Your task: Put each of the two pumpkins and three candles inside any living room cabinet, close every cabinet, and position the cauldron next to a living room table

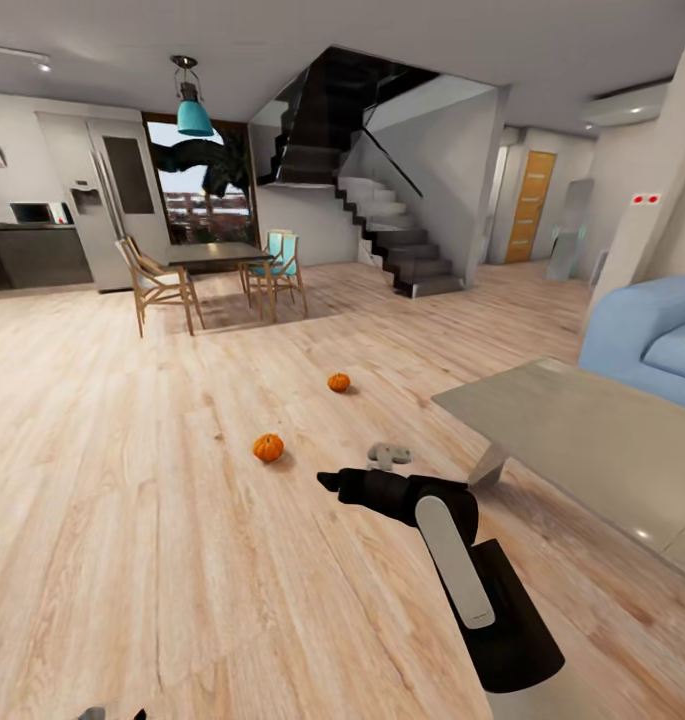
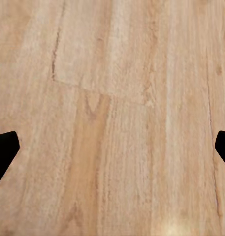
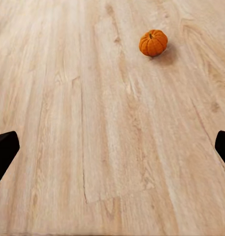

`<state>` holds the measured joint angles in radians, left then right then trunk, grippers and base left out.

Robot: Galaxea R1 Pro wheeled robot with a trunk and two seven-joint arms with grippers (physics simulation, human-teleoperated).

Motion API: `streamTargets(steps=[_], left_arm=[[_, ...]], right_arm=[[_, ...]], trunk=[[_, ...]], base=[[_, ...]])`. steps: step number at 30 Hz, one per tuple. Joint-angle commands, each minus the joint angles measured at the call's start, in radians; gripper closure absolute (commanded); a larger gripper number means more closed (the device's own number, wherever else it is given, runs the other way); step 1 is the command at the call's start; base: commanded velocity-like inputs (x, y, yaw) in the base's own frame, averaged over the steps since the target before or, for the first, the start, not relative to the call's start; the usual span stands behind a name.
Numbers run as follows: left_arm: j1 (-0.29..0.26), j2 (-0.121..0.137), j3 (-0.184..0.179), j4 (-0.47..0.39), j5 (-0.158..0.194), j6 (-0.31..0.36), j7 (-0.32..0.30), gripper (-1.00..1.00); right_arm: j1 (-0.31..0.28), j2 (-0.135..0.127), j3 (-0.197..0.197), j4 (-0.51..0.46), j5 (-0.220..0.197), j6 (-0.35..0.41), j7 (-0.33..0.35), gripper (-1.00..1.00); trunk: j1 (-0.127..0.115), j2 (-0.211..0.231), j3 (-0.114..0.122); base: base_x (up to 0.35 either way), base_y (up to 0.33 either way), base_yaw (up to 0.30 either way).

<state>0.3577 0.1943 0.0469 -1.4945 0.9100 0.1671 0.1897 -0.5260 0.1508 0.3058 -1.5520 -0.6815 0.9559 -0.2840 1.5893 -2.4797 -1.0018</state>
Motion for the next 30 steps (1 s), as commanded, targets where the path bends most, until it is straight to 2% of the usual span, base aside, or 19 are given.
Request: streamTargets(steps=[1, 4, 13, 15, 18, 19, 22, 23, 27, 28, 30], left_arm=[[0.001, 0.0, 0.012, -0.002, 0.013, 0.004, 0.005, -1.0], [0.001, -0.001, 0.028, -0.001, 0.03, 0.005, 0.005, -1.0], [0.001, -0.001, 0.047, -0.001, 0.04, 0.007, 0.005, -1.0], [0.005, -0.002, 0.078, -0.006, 0.061, 0.022, 0.006, -1.0], [0.019, 0.0, 0.139, -0.017, 0.134, 0.083, 0.006, -1.0], [0.026, -0.001, 0.195, -0.024, 0.185, 0.139, 0.006, -1.0], [0.032, -0.007, 0.275, -0.03, 0.234, 0.208, 0.005, -1.0], [0.034, -0.012, 0.309, -0.032, 0.253, 0.237, 0.004, -1.0], [0.036, -0.025, 0.35, -0.035, 0.278, 0.266, 0.003, -1.0], [0.037, -0.031, 0.365, -0.036, 0.287, 0.274, 0.003, -1.0], [0.037, -0.034, 0.369, -0.036, 0.291, 0.277, 0.004, -1.0]], right_arm=[[-0.001, -0.002, 0.002, -0.001, -0.015, 0.003, -0.01, -1.0], [0.0, -0.005, 0.003, -0.001, -0.02, 0.004, -0.009, -1.0], [0.001, -0.006, 0.011, -0.01, -0.02, 0.003, -0.009, -1.0], [0.001, -0.004, 0.013, -0.011, -0.019, 0.002, -0.009, -1.0], [0.001, -0.001, 0.016, -0.009, -0.02, 0.003, -0.01, -1.0], [-0.001, 0.0, 0.015, 0.002, -0.021, 0.003, -0.01, -1.0], [-0.009, 0.004, 0.013, 0.045, -0.032, 0.003, -0.01, -1.0], [-0.023, 0.006, 0.011, 0.082, -0.053, 0.003, -0.01, -1.0], [-0.049, 0.009, 0.01, 0.163, -0.114, 0.002, -0.01, -1.0], [-0.059, 0.009, 0.009, 0.217, -0.163, -0.001, -0.01, -1.0], [-0.063, 0.01, 0.009, 0.241, -0.193, -0.003, -0.009, -1.0]], trunk=[[0.0, 0.0, -0.001], [0.0, 0.0, -0.001], [0.0, 0.0, -0.001], [0.0, 0.0, -0.001], [0.0, 0.0, -0.001], [0.0, 0.0, -0.001], [0.0, 0.0, -0.001], [0.0, 0.0, -0.001], [0.0, 0.0, -0.001], [0.0, 0.0, -0.002], [0.0, 0.0, -0.002]], base=[[0.0, 0.0, 0.291], [0.0, 0.0, 0.194], [0.0, 0.0, 0.042], [0.0, 0.0, 0.005], [0.0, 0.0, 0.02], [0.0, 0.0, 0.127], [0.0, 0.0, 0.186], [0.0, 0.0, 0.241], [0.0, 0.0, 0.264], [0.0, 0.0, 0.285], [0.0, 0.0, 0.288]])
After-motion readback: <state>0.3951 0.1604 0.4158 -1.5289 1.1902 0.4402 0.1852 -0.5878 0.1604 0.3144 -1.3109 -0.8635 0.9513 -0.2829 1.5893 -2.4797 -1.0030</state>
